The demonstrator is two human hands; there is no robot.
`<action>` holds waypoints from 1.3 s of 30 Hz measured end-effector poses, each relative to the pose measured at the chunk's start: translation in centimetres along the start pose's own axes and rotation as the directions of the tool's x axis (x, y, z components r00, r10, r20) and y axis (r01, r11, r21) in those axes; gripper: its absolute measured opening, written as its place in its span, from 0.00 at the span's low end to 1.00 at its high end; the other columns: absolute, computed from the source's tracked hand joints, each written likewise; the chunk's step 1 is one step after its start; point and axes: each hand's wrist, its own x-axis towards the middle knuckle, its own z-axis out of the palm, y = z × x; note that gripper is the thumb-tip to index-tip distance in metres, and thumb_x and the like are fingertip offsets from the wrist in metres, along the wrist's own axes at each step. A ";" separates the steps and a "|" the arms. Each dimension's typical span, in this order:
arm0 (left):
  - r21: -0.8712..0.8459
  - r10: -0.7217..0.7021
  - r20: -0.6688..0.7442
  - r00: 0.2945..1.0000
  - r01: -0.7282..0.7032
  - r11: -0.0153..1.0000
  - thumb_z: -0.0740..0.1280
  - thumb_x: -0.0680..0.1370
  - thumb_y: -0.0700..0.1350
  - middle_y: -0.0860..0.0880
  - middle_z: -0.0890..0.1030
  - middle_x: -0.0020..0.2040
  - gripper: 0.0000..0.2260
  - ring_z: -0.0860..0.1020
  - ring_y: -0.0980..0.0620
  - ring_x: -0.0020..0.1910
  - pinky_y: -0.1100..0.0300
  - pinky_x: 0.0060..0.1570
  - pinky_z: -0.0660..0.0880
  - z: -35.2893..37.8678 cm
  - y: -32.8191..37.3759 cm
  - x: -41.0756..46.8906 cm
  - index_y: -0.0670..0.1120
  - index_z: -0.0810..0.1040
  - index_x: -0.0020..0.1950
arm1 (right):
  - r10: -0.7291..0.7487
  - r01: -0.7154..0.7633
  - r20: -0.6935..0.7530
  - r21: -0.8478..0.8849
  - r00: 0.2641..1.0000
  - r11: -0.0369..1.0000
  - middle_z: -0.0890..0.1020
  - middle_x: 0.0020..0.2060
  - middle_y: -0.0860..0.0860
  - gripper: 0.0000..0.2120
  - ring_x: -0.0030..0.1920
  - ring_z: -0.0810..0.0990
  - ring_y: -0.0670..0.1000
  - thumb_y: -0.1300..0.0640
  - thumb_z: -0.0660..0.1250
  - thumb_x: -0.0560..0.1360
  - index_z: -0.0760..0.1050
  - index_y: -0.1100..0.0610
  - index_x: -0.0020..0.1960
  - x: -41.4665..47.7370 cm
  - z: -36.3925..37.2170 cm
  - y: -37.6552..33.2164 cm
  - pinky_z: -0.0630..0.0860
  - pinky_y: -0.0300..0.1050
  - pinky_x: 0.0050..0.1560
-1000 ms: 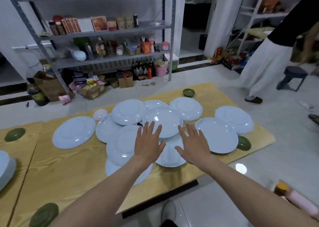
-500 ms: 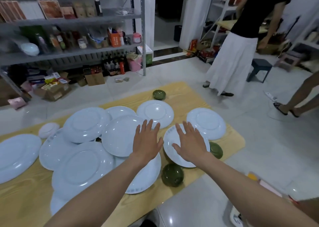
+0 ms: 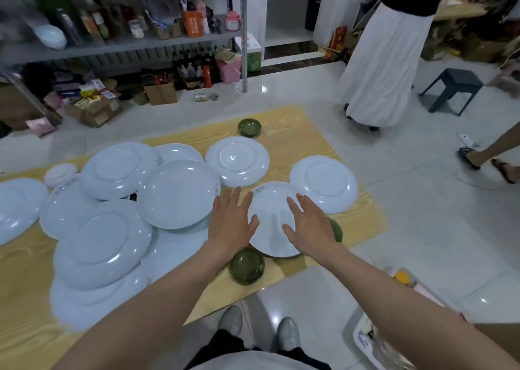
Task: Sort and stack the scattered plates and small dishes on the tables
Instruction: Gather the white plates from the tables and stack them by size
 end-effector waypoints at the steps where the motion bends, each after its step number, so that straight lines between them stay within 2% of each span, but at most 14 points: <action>1: 0.002 -0.011 0.001 1.000 0.011 1.000 0.58 0.81 0.57 0.45 0.61 0.78 0.26 0.56 0.44 0.78 0.47 0.75 0.53 0.2 0.3 -0.1 0.51 0.62 0.78 | 0.001 -0.001 0.002 0.014 1.000 1.000 0.55 0.79 0.56 0.32 0.79 0.53 0.57 0.45 0.59 0.81 0.52 0.55 0.80 -0.1 0.3 0.6 0.55 0.51 0.76; 3: 0.001 -0.042 0.008 0.999 0.042 0.999 0.57 0.81 0.57 0.45 0.61 0.78 0.26 0.56 0.44 0.78 0.47 0.76 0.54 0.8 0.8 -0.3 0.51 0.61 0.78 | 0.016 -0.014 -0.037 0.057 0.999 0.998 0.62 0.76 0.58 0.29 0.76 0.61 0.58 0.47 0.61 0.81 0.59 0.55 0.78 -0.4 1.2 1.6 0.65 0.52 0.70; 5: 0.011 -0.070 0.019 0.997 0.070 0.998 0.57 0.81 0.57 0.45 0.61 0.78 0.26 0.55 0.44 0.78 0.47 0.76 0.54 1.3 1.3 -0.6 0.51 0.60 0.78 | 0.056 -0.041 -0.109 0.128 0.992 0.991 0.71 0.67 0.59 0.23 0.67 0.70 0.59 0.51 0.63 0.80 0.69 0.58 0.72 -0.9 2.4 2.7 0.72 0.50 0.59; 8: 0.025 -0.105 0.034 0.994 0.104 0.994 0.56 0.81 0.58 0.45 0.61 0.78 0.27 0.55 0.44 0.78 0.46 0.76 0.54 1.9 1.8 -1.3 0.51 0.60 0.78 | 0.181 -0.155 -0.071 0.277 0.981 0.948 0.70 0.59 0.58 0.17 0.58 0.71 0.57 0.53 0.65 0.79 0.72 0.58 0.66 -1.6 4.2 4.1 0.72 0.46 0.51; 12: 0.023 -0.155 0.050 0.987 0.154 0.988 0.57 0.81 0.57 0.46 0.62 0.77 0.25 0.58 0.44 0.77 0.46 0.74 0.57 2.6 2.3 -2.1 0.51 0.61 0.77 | 0.332 -0.337 0.091 0.437 0.939 0.834 0.67 0.60 0.56 0.15 0.50 0.75 0.55 0.54 0.65 0.79 0.71 0.57 0.63 -2.2 6.2 5.1 0.74 0.45 0.48; 15: 0.016 -0.187 0.048 0.981 0.187 0.982 0.57 0.81 0.57 0.47 0.64 0.76 0.25 0.59 0.44 0.77 0.46 0.75 0.57 2.9 2.4 -2.5 0.52 0.62 0.77 | 0.351 -0.371 0.140 0.507 0.926 0.778 0.68 0.60 0.56 0.15 0.49 0.75 0.54 0.54 0.66 0.79 0.72 0.57 0.63 -2.3 7.3 5.5 0.71 0.42 0.49; 18: 0.020 -0.207 0.041 0.978 0.206 0.978 0.56 0.81 0.58 0.46 0.63 0.77 0.25 0.58 0.43 0.77 0.47 0.76 0.56 3.2 2.6 -2.9 0.52 0.62 0.77 | 0.338 -0.364 0.169 0.633 0.926 0.683 0.73 0.59 0.55 0.17 0.53 0.74 0.53 0.55 0.69 0.77 0.74 0.59 0.64 -1.9 7.8 5.5 0.68 0.40 0.53; 20: 0.018 -0.217 0.047 0.975 0.216 0.976 0.56 0.81 0.58 0.46 0.62 0.78 0.25 0.57 0.43 0.78 0.47 0.76 0.55 3.3 2.6 -3.2 0.52 0.61 0.78 | 0.371 -0.397 0.209 0.728 0.905 0.559 0.75 0.55 0.53 0.18 0.50 0.74 0.49 0.57 0.72 0.76 0.75 0.59 0.63 -1.5 7.9 5.4 0.68 0.40 0.53; 22: 0.019 -0.230 0.052 0.972 0.229 0.973 0.56 0.82 0.58 0.46 0.60 0.79 0.25 0.56 0.44 0.78 0.47 0.76 0.54 3.3 2.6 -3.3 0.53 0.61 0.78 | 0.445 -0.445 0.264 0.813 0.856 0.376 0.76 0.49 0.51 0.16 0.44 0.75 0.46 0.61 0.72 0.74 0.76 0.60 0.61 -1.2 8.1 5.2 0.72 0.41 0.48; 25: 0.023 -0.240 0.044 0.970 0.239 0.971 0.56 0.81 0.58 0.46 0.61 0.79 0.25 0.56 0.43 0.78 0.47 0.76 0.55 3.0 2.5 -3.4 0.52 0.61 0.78 | 0.497 -0.442 0.382 0.897 0.779 0.004 0.75 0.46 0.51 0.13 0.46 0.81 0.55 0.72 0.67 0.74 0.76 0.60 0.55 -0.7 7.9 4.8 0.82 0.43 0.37; 27: 0.047 -0.235 0.018 0.972 0.234 0.971 0.57 0.81 0.57 0.45 0.62 0.78 0.25 0.57 0.43 0.77 0.47 0.75 0.56 2.5 2.3 -3.5 0.51 0.63 0.77 | 0.495 -0.391 0.393 0.914 0.775 -0.113 0.76 0.48 0.52 0.15 0.48 0.81 0.58 0.76 0.63 0.74 0.75 0.59 0.52 -0.2 7.2 4.6 0.83 0.47 0.34; 31: 0.023 -0.253 -0.031 0.967 0.254 0.967 0.58 0.81 0.56 0.45 0.62 0.78 0.25 0.57 0.43 0.78 0.48 0.75 0.54 1.3 1.0 -3.4 0.50 0.64 0.77 | 0.515 -0.314 0.321 0.944 0.795 -0.105 0.79 0.48 0.52 0.16 0.46 0.80 0.51 0.75 0.63 0.74 0.76 0.57 0.53 0.9 5.1 4.7 0.82 0.44 0.32; 35: 0.006 -0.280 -0.066 0.958 0.281 0.960 0.57 0.81 0.56 0.45 0.59 0.79 0.25 0.54 0.45 0.78 0.48 0.76 0.50 0.1 -0.5 -3.1 0.51 0.63 0.77 | 0.546 -0.235 0.262 0.965 0.796 -0.120 0.78 0.46 0.51 0.15 0.46 0.80 0.52 0.74 0.64 0.75 0.76 0.54 0.51 2.6 2.7 3.6 0.79 0.38 0.29; 39: 0.054 -0.281 -0.082 0.956 0.286 0.957 0.56 0.82 0.56 0.45 0.57 0.80 0.26 0.53 0.44 0.79 0.48 0.76 0.50 -0.6 -2.5 -3.2 0.51 0.58 0.79 | 0.549 -0.175 0.243 0.969 0.800 -0.174 0.78 0.49 0.52 0.15 0.48 0.80 0.54 0.73 0.65 0.74 0.76 0.55 0.52 4.5 0.9 1.1 0.80 0.42 0.33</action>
